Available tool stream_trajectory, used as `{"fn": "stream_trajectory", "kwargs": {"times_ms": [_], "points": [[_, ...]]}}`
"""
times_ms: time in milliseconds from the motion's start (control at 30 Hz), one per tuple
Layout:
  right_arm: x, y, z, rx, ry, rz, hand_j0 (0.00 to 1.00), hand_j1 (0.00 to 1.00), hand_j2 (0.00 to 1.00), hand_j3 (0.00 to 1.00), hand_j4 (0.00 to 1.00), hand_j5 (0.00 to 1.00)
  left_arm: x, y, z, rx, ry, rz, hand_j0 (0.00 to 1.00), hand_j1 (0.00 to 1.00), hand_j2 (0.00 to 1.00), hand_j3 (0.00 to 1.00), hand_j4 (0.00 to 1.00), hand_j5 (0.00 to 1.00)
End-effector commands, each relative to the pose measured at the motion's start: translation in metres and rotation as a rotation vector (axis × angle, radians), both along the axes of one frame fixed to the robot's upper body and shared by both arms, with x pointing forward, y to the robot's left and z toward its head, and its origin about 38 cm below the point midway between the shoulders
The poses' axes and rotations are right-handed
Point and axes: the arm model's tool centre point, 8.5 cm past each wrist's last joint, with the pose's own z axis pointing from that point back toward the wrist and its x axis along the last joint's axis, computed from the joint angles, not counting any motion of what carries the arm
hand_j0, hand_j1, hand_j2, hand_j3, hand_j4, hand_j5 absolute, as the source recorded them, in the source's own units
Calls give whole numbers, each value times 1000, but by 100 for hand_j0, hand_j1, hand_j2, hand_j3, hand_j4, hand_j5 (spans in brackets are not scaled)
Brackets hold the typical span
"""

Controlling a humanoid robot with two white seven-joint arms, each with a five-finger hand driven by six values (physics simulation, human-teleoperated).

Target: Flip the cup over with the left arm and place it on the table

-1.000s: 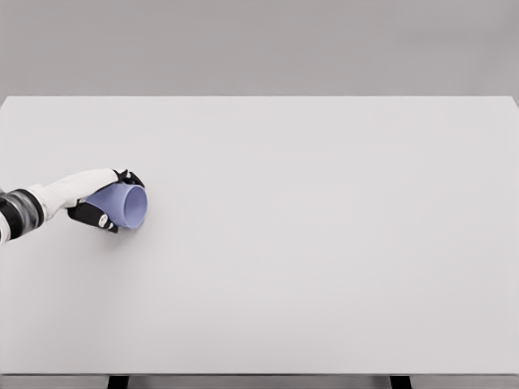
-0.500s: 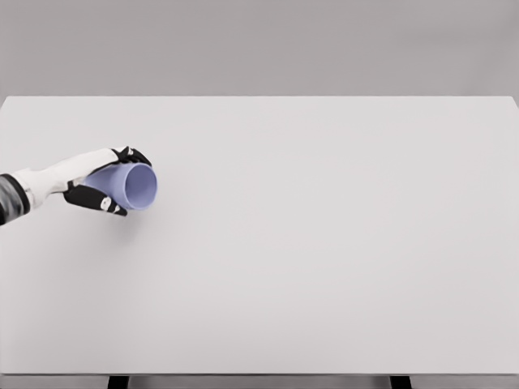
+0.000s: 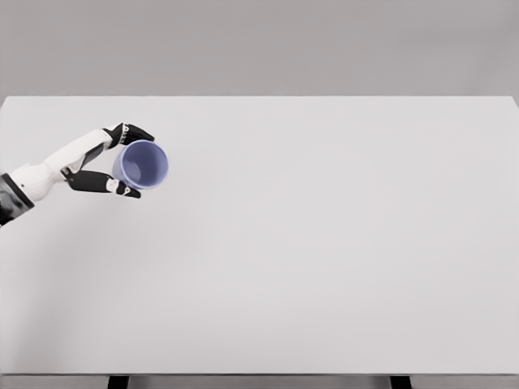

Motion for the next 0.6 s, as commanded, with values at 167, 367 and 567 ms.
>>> {"fn": "stream_trajectory", "kwargs": {"times_ms": [167, 367, 567], "points": [[0, 0, 0, 0, 0, 0, 100, 100, 100, 100, 100, 100, 0, -7, -17, -155, 43, 10, 54, 54, 54, 54, 54, 54], [0, 0, 0, 0, 0, 0, 100, 100, 100, 100, 100, 100, 2, -3, -35, -253, 98, 50, 54, 54, 54, 54, 54, 54], [0, 0, 0, 0, 0, 0, 100, 100, 100, 100, 100, 100, 2, -14, -60, -344, 104, 67, 55, 55, 55, 55, 55, 55]]}}
